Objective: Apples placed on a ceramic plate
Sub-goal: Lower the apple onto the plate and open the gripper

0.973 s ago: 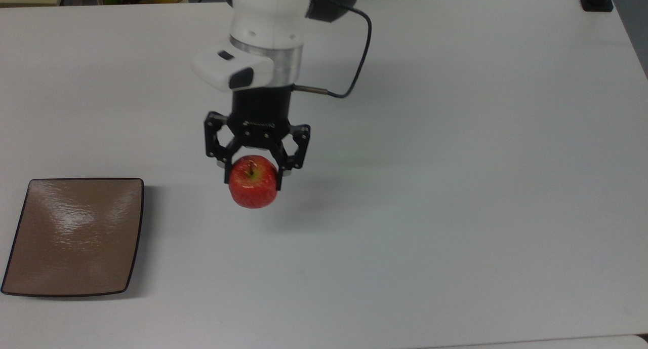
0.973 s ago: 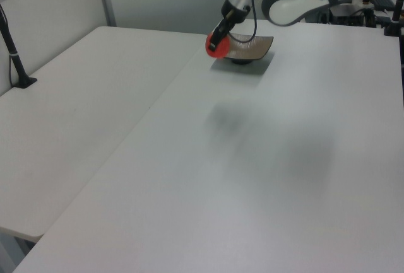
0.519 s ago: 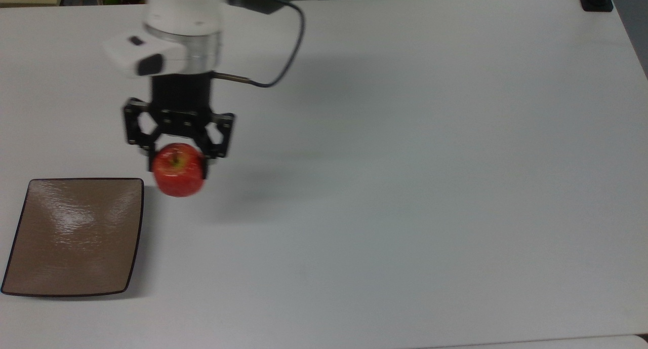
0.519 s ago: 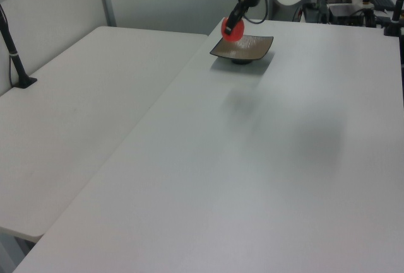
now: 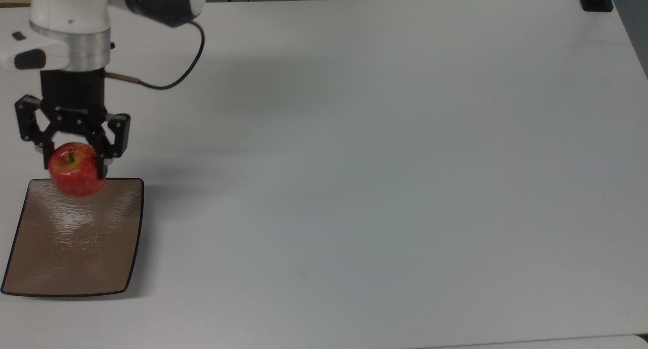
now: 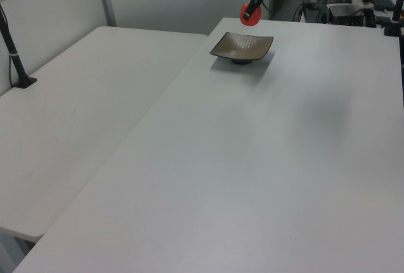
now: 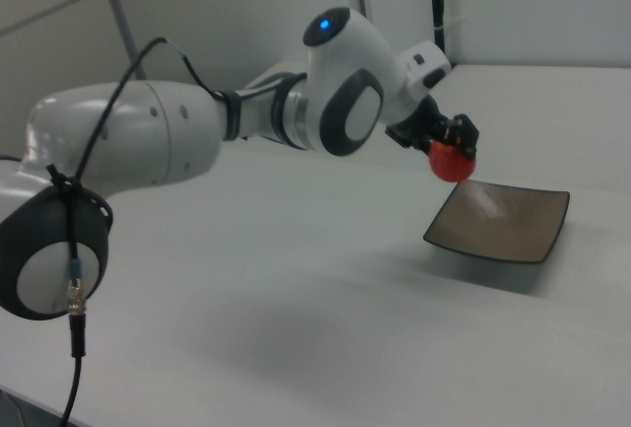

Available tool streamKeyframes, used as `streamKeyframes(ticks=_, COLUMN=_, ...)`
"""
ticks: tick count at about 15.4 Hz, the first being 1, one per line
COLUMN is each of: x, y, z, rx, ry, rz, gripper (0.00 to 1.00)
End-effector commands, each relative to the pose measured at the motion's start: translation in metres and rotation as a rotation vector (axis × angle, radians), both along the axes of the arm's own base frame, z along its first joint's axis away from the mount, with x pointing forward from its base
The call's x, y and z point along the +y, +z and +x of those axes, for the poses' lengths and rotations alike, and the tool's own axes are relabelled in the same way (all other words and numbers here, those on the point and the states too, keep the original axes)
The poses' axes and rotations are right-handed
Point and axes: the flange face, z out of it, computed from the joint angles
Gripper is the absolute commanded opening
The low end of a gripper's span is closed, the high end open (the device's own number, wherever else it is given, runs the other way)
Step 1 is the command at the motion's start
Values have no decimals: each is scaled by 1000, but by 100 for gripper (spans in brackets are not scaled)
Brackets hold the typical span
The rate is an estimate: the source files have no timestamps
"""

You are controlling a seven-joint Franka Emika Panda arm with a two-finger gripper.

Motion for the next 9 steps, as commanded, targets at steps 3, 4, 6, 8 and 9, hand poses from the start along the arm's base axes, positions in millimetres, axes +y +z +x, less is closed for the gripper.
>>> streamKeyframes(ticks=3, x=-19, y=-57, z=27, rx=-71, ry=12, rz=3, gripper=13)
streamKeyframes(ticks=4, x=-21, y=-61, z=33, rx=-79, ry=13, rz=1, gripper=14)
streamKeyframes(ticks=6, x=-25, y=-78, z=40, rx=-71, ry=12, rz=-2, gripper=14)
streamKeyframes(ticks=8, x=-26, y=-94, z=42, rx=-91, ry=12, rz=-5, gripper=14)
streamKeyframes(ticks=9, x=-26, y=-104, z=44, rx=-94, ry=15, rz=-6, gripper=14)
